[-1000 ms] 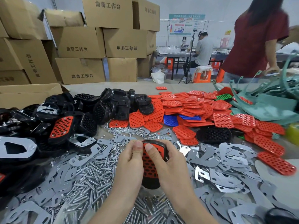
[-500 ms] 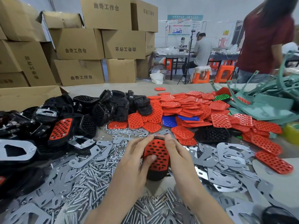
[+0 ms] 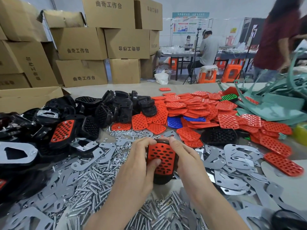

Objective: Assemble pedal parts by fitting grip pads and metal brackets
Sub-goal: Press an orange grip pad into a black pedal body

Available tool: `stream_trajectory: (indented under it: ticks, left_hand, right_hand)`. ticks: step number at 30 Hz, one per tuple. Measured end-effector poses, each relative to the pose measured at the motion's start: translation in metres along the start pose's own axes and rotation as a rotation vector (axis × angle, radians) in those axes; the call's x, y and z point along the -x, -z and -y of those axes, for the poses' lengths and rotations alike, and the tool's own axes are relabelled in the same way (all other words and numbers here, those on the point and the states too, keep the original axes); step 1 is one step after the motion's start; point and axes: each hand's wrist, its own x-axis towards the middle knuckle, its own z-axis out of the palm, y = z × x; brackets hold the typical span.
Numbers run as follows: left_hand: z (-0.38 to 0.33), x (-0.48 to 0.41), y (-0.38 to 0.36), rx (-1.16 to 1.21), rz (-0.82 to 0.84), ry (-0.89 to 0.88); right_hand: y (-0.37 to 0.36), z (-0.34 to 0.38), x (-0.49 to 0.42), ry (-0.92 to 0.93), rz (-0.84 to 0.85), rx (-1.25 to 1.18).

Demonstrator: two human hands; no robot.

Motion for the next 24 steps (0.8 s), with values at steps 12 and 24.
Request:
stream_trajectory:
  ticks: [12,24]
  left_hand:
    - [-0.0030,-0.0010,0.0056,-0.019,-0.022,0.048]
    - [-0.0046,0.0024,0.0054,0.048,-0.037,-0.094]
  right_hand:
    - [0.0058,0.0024,-0.0018,-0.001,0.097,0.080]
    - [0.0018,0.0022,-0.0032,0.065,-0.009,0.031]
